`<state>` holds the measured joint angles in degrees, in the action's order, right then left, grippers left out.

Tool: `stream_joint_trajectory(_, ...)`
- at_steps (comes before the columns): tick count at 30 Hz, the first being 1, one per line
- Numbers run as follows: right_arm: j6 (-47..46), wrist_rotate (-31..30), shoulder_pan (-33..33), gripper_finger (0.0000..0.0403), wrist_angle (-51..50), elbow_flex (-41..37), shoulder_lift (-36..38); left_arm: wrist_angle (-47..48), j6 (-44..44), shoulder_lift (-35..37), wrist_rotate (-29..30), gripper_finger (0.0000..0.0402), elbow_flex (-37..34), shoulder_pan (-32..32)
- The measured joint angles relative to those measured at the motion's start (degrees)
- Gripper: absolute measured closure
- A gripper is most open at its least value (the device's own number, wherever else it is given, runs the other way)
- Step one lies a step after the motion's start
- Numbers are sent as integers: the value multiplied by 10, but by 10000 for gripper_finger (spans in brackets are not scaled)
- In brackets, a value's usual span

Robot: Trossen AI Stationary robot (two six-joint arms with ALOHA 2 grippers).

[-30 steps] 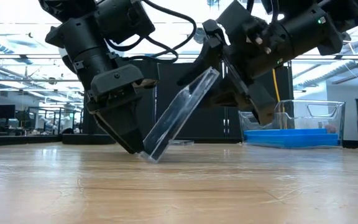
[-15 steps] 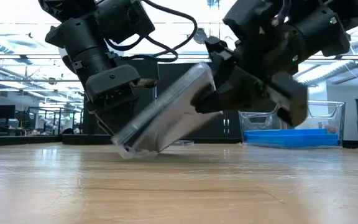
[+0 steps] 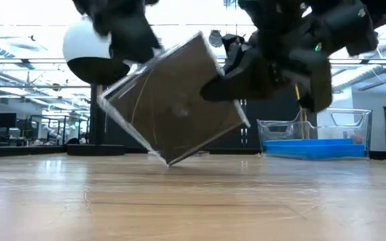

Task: Pick & place jewel cases by type
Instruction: Put the bottom black CD case into the bottom transparent bin

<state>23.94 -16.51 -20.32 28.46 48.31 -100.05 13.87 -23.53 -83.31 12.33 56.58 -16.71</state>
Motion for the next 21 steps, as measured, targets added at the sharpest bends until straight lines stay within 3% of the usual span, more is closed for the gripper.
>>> stream_joint_trajectory(4, -59, 22, 0, 395, -2, -2, 27, 8, 32, 86, 53, 165, 4, -31)
stream_joint_trajectory(10, -119, 118, 0, 395, 58, 0, 64, 62, 57, 159, 151, 165, 3, -84)
stream_joint_trajectory(15, -162, 198, 5, 395, 119, -2, 69, 125, 35, 168, 228, 165, 0, -109)
stream_joint_trajectory(21, -218, 291, 12, 395, 236, -2, 50, 169, -2, 168, 261, 165, 1, -123)
